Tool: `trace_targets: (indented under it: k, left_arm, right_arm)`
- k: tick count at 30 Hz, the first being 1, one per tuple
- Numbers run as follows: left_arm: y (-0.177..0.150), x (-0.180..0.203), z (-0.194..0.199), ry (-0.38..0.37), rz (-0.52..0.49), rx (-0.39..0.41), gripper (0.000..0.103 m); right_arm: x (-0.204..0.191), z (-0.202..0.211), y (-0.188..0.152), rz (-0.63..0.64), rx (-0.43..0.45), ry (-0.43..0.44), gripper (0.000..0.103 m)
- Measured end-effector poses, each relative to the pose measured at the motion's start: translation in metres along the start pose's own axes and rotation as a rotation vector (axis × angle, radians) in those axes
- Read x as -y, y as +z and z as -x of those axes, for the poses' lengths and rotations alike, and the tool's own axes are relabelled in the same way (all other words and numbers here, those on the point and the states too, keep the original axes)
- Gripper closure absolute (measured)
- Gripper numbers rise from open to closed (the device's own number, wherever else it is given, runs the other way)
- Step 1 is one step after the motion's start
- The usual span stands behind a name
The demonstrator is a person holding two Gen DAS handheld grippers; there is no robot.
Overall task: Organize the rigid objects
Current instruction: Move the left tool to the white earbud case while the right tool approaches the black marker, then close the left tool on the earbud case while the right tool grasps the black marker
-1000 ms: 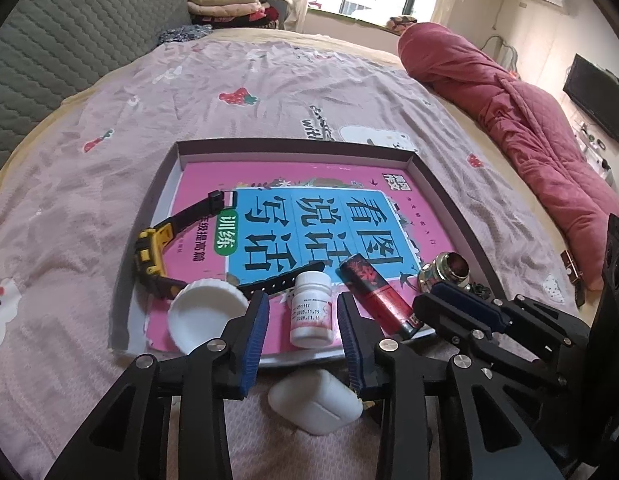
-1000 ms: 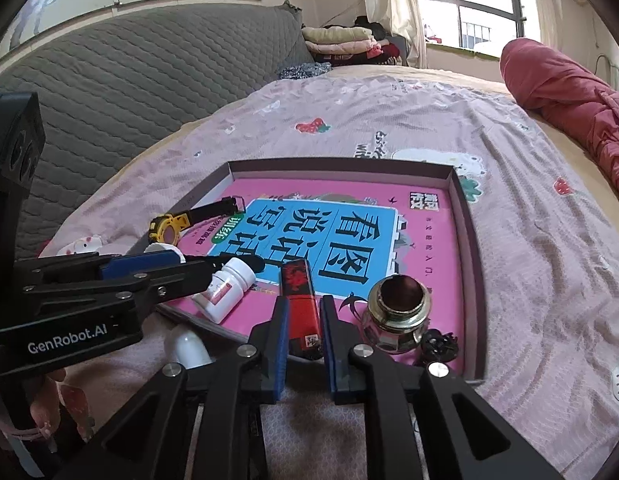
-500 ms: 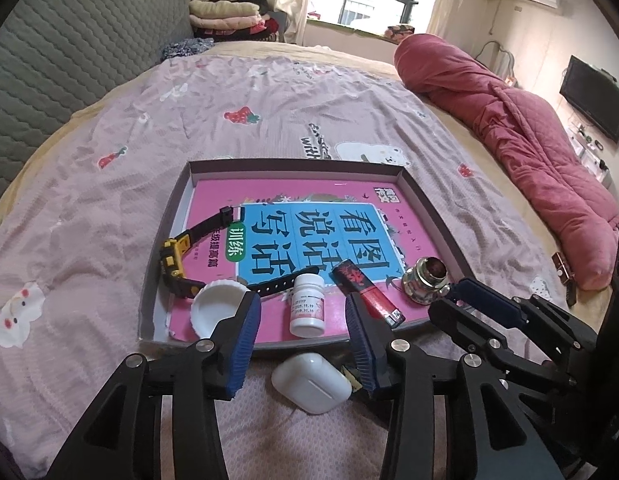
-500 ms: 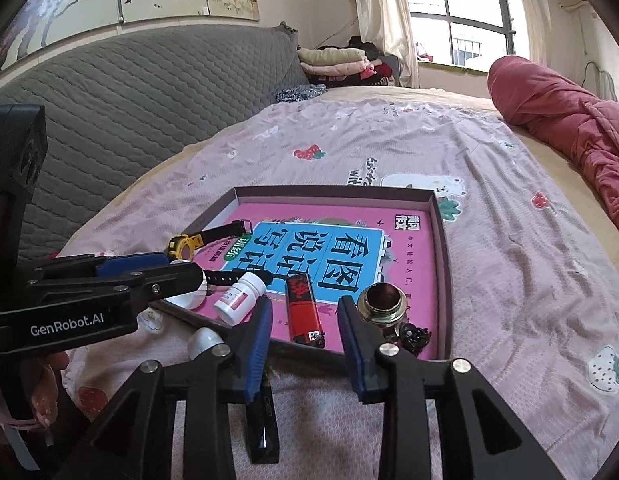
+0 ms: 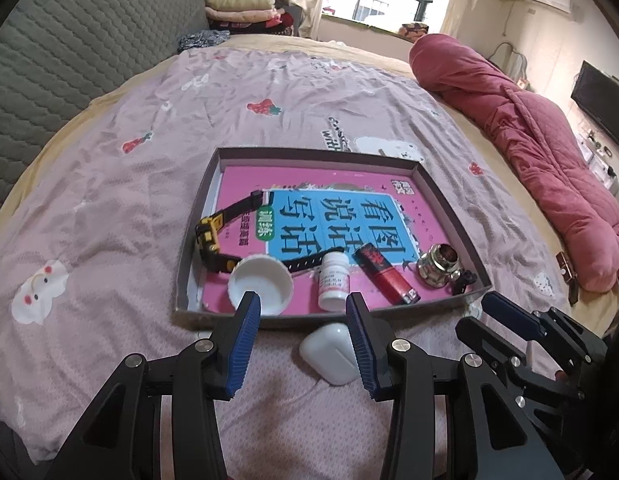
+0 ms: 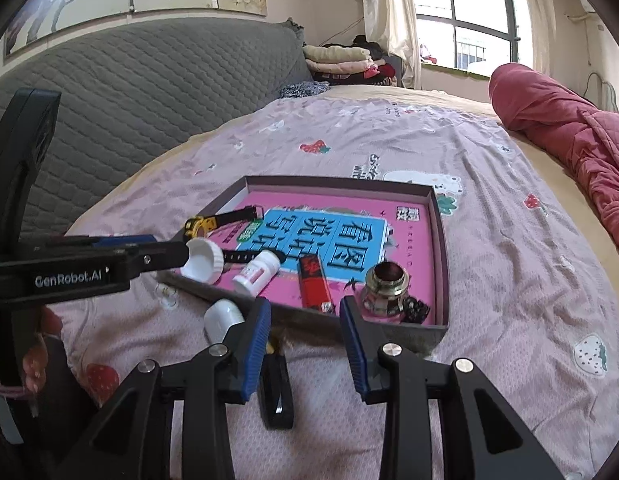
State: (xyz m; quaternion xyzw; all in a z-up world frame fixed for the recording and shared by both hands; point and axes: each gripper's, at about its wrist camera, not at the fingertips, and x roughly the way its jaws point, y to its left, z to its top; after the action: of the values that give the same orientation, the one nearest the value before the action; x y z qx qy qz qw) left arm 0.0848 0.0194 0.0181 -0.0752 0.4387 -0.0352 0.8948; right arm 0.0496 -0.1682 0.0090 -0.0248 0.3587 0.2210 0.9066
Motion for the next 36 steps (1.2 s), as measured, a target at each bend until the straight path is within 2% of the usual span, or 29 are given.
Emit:
trace_targets:
  k: [10, 14, 24, 36]
  left_arm:
    - [-0.019, 0.002, -0.01, -0.02, 0.036, -0.081, 0.057]
    - [-0.026, 0.004, -0.017, -0.041, 0.058, -0.115, 0.057]
    - [-0.041, 0.007, -0.041, -0.1, 0.115, -0.193, 0.055]
    - [-0.041, -0.003, -0.071, -0.138, 0.26, -0.226, 0.051]
  right_arm:
    - [-0.01, 0.001, -0.018, 0.008, -0.069, 0.01, 0.066]
    - [-0.015, -0.001, -0.025, 0.019, -0.094, 0.017, 0.056]
    - [-0.022, -0.011, -0.037, 0.049, -0.141, 0.007, 0.056]
    - [-0.021, -0.026, -0.044, 0.052, -0.167, 0.004, 0.056]
